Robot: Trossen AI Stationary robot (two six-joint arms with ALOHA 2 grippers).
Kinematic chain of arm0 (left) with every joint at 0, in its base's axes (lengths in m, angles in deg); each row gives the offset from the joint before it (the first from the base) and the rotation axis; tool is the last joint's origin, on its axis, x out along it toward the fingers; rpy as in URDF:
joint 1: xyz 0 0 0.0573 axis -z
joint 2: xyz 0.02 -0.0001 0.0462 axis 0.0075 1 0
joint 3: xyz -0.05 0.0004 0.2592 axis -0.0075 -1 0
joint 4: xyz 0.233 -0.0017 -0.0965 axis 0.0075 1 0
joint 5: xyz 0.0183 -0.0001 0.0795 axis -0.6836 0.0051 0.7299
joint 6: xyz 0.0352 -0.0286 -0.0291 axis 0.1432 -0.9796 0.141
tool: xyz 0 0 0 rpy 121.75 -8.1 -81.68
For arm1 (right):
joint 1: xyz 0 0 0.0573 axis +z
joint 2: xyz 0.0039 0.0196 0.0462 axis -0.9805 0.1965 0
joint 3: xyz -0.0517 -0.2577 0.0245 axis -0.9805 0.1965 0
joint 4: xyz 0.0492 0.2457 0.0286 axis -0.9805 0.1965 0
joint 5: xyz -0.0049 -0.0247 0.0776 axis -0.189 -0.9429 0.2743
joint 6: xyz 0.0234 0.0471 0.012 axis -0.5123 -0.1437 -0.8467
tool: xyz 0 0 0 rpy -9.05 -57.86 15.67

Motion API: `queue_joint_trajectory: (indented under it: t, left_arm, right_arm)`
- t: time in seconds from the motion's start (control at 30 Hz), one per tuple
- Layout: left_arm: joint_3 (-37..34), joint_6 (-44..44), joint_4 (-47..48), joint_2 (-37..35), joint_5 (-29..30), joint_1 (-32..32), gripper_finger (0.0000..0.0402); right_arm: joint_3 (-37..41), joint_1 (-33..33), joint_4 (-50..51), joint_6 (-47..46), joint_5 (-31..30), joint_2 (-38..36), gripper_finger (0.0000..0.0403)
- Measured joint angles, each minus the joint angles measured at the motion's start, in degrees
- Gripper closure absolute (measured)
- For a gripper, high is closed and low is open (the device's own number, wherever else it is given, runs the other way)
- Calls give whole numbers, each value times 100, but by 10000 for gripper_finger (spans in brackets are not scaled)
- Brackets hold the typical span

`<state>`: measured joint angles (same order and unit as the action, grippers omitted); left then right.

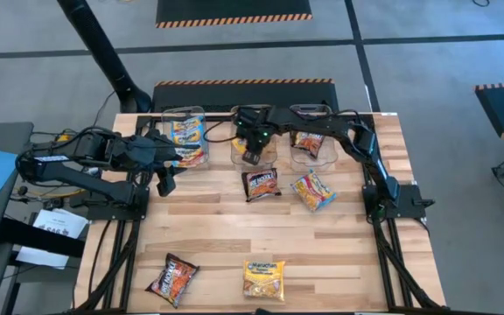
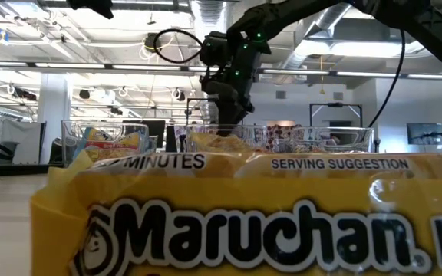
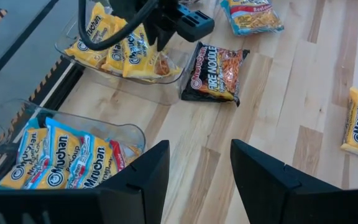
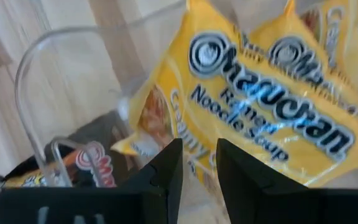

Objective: Sort Maruchan noodles
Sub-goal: Put the yellow noodle pack into the middle transparent bin

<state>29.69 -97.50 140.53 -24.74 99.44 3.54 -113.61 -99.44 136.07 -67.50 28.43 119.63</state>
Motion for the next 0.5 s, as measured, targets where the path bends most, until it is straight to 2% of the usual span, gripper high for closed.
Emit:
queue_joint_trajectory:
  t: [0.17, 0.4, 0.5]
  left_arm:
    - [0, 0, 0, -2, 0, 2, 242]
    - [0, 1, 0, -1, 0, 1, 242]
    - [0, 2, 0, 0, 2, 0, 242]
  right_arm:
    - [0, 57, 248, -120, 46, 0, 281]
    - [10, 173, 399, -359, 405, 0, 281]
    - [115, 197, 219, -376, 393, 0, 281]
